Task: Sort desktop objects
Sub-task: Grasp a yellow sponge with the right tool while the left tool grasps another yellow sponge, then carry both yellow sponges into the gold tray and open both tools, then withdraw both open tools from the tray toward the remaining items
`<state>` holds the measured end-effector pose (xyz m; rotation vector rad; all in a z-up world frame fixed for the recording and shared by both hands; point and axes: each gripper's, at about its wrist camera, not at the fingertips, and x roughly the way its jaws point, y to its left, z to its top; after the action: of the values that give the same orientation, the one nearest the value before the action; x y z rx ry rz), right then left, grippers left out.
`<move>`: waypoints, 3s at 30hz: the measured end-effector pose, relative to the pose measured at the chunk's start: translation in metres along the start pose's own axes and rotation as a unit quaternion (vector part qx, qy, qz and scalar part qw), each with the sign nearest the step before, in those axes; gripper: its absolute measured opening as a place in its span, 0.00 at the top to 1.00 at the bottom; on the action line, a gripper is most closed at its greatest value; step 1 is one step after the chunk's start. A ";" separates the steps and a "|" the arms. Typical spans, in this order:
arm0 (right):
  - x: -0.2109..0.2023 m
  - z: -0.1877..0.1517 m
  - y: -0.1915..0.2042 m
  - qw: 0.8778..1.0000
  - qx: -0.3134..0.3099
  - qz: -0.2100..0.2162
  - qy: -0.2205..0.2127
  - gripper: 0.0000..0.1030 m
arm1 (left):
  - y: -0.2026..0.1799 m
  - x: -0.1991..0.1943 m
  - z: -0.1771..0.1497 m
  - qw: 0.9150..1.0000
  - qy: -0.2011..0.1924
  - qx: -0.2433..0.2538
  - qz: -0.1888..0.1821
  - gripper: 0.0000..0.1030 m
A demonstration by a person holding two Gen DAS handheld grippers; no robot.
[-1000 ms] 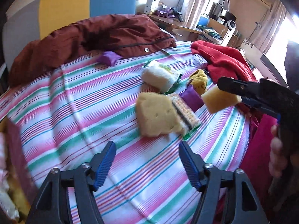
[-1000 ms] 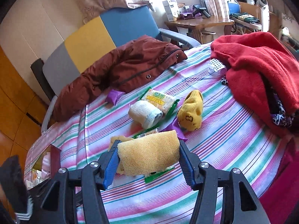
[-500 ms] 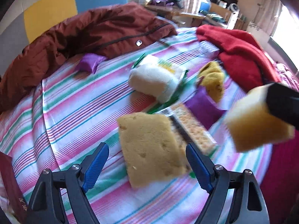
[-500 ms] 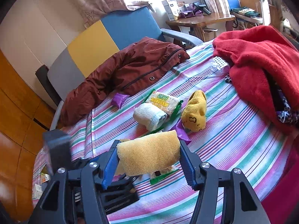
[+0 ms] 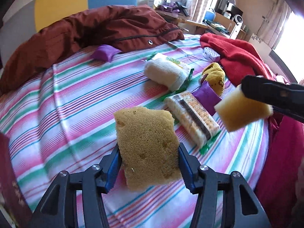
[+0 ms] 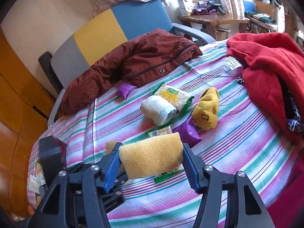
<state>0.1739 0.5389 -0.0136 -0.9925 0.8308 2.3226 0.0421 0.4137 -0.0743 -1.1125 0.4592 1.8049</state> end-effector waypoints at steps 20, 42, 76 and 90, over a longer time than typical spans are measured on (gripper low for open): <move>0.006 -0.012 0.031 0.997 -0.073 -0.027 0.008 0.40 | 0.061 -0.141 -0.056 0.988 -0.122 -0.059 0.079 0.45; -0.013 -0.037 0.095 0.986 -0.160 0.037 0.006 0.40 | 0.203 -0.236 -0.185 0.939 -0.152 -0.249 0.181 0.45; 0.038 -0.166 0.294 0.921 -0.259 0.239 0.167 0.05 | 0.228 -0.233 -0.226 0.935 -0.158 -0.288 0.136 0.33; 0.032 -0.166 0.282 0.928 -0.256 0.226 0.149 0.03 | 0.248 -0.258 -0.237 0.910 -0.177 -0.324 0.188 0.35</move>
<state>0.0552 0.2329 -0.0335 -1.5395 0.6131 2.9203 -0.0141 -0.0078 -0.0173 -1.1307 -0.1850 2.5480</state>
